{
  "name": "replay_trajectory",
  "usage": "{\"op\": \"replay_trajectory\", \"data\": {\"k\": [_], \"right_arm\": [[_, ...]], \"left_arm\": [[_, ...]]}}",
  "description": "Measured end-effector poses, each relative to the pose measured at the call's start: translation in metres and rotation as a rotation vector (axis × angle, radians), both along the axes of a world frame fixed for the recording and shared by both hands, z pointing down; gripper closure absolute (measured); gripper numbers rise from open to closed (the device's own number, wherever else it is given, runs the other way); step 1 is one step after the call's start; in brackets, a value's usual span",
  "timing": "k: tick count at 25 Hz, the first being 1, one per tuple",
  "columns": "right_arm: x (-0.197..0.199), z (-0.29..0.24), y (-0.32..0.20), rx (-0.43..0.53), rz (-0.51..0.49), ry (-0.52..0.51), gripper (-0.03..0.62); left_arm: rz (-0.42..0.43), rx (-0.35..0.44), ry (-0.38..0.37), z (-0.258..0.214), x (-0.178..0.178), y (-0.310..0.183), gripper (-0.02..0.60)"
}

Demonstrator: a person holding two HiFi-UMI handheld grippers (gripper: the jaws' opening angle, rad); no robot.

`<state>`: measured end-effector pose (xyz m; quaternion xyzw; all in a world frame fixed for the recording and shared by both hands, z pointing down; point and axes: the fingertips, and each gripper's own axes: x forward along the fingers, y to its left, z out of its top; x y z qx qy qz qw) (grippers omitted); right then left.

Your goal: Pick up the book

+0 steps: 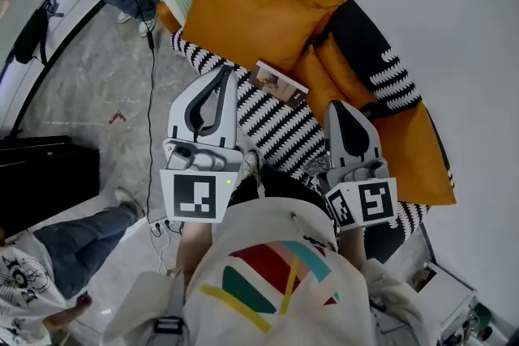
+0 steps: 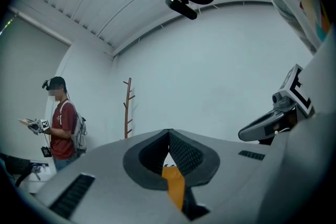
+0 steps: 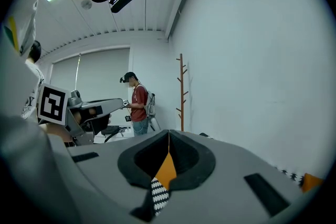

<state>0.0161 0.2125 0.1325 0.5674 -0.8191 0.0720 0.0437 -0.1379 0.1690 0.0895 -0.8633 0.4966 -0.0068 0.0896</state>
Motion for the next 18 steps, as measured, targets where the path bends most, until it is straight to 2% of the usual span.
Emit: {"op": "replay_trajectory", "data": {"k": [2, 7, 11, 18], "right_arm": [[0.002, -0.004, -0.010, 0.015, -0.013, -0.010, 0.580], [0.022, -0.014, -0.030, 0.049, -0.067, -0.039, 0.579], [0.044, -0.013, -0.045, 0.072, -0.098, -0.081, 0.580], [0.070, -0.014, -0.062, 0.115, -0.138, -0.119, 0.579]], "left_arm": [[-0.003, 0.000, -0.037, -0.001, 0.005, -0.008, 0.575], [-0.029, 0.014, 0.001, -0.016, 0.025, -0.028, 0.575], [-0.053, 0.050, -0.015, -0.021, 0.048, -0.043, 0.575], [-0.048, 0.031, -0.028, -0.010, 0.079, -0.060, 0.575]]}}
